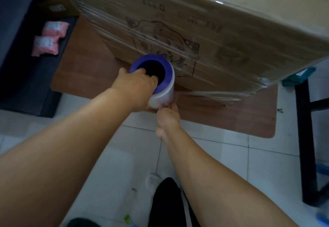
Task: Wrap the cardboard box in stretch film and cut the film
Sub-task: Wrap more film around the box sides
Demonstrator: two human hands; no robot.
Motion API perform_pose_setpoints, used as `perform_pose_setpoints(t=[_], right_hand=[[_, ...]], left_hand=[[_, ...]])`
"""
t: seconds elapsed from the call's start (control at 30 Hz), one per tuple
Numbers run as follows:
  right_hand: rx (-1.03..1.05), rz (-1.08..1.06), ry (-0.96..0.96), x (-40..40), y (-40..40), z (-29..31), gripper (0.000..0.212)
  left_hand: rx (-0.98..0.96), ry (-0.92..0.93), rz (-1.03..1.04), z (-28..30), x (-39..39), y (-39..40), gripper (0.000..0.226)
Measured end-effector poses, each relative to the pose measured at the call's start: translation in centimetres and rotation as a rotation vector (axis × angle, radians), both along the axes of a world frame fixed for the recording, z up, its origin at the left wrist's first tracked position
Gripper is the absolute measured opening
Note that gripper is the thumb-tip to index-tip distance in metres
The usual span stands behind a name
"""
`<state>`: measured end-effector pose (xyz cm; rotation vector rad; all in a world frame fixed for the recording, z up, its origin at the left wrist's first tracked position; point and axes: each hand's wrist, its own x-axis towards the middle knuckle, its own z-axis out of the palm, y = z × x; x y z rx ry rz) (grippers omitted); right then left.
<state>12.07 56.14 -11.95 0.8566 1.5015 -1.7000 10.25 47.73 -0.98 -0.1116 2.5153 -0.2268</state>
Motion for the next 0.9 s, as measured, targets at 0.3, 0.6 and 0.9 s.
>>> perform_pose_setpoints(t=[0.3,0.6,0.9], right_hand=[[-0.05,-0.14,-0.076,0.1,-1.3,0.1,0.053],[0.307,-0.294,0.128,0.5,-3.9,6.0,0.04],[0.104,-0.528,-0.025,0.5,-3.7,4.6,0.024]], left_hand=[[0.028,0.055,-0.156,-0.5,-0.1,-1.9,0.026],[0.144,0.038,-0.096,-0.5,0.3,-2.9,0.034],[0.061,-0.026,-0.433,0.2,-0.8,-5.5,0.023]])
